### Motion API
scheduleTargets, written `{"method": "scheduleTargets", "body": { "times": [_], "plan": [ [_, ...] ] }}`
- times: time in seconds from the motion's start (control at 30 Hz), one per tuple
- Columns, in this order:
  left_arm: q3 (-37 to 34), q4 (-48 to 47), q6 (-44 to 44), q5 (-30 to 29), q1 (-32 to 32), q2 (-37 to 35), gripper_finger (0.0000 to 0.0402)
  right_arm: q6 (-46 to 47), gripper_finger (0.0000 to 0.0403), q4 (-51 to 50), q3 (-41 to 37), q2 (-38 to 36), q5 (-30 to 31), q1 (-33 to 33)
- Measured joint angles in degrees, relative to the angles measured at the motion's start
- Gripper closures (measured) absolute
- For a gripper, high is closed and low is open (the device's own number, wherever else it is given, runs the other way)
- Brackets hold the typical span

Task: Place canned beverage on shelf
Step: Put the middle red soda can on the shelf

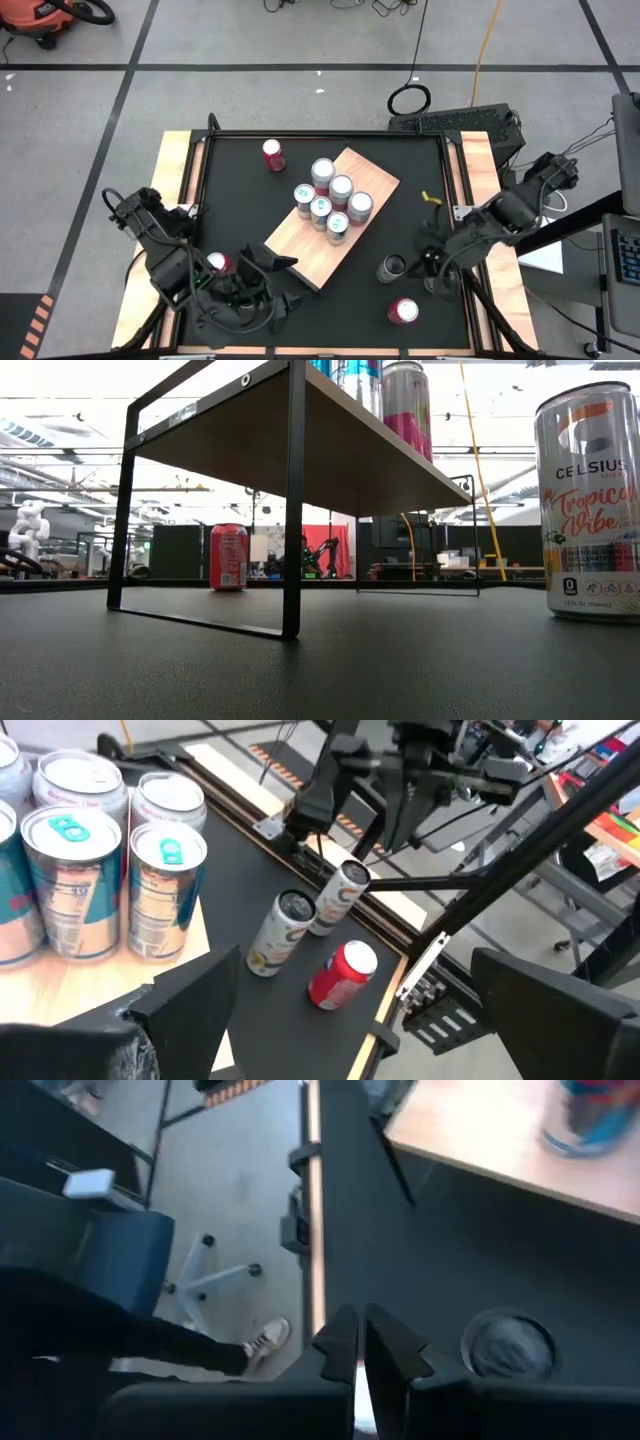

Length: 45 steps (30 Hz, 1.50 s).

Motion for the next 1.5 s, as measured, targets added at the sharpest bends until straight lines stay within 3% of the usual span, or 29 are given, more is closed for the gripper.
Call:
{"method": "scheduleTargets", "body": {
  "times": [0.37, 0.63, 0.77, 0.9, 1.0, 1.13, 1.27, 1.37, 1.5],
  "plan": [
    [0.0, -4.4, -5.9, 12.7, 5.3, 0.2, 0.0008, -1.5, 0.0403, -12.2, 0.0, -2.6, 6.0, 0.2],
    [0.0, -12.8, -12.0, 25.7, 8.2, 0.2, 0.0008, -8.1, 0.0403, -12.9, 0.0, -2.6, 6.0, 0.2],
    [0.0, -19.3, -16.1, 33.9, 8.4, 0.2, 0.0008, -10.9, 0.0403, -14.2, 0.0, -2.6, 6.1, 0.2],
    [0.0, -30.4, -20.8, 47.4, 8.5, 0.2, 0.0008, -11.6, 0.0403, -15.3, 0.0, -2.6, 6.0, 0.2],
    [-0.5, -34.8, -23.3, 53.8, 8.9, 0.1, 0.0008, -11.6, 0.0403, -15.4, 0.0, -2.6, 6.1, 0.2],
    [-1.2, -34.8, -25.2, 54.1, 9.0, -1.0, 0.0008, -11.7, 0.0403, -15.3, 0.0, -2.6, 6.3, 0.2],
    [-1.2, -35.0, -24.9, 52.8, 9.1, -1.5, 0.0008, -12.3, 0.0403, -15.2, 0.0, -2.5, 10.8, 0.1],
    [-1.2, -35.0, -20.1, 47.7, 9.4, -1.9, 0.0008, -12.2, 0.0403, -15.2, 0.0, -2.5, 12.7, 0.1],
    [-1.2, -35.0, -9.5, 46.4, 11.4, -3.8, 0.0010, -11.9, 0.0403, -15.2, 0.0, -2.5, 11.5, 0.1]
  ]
}}
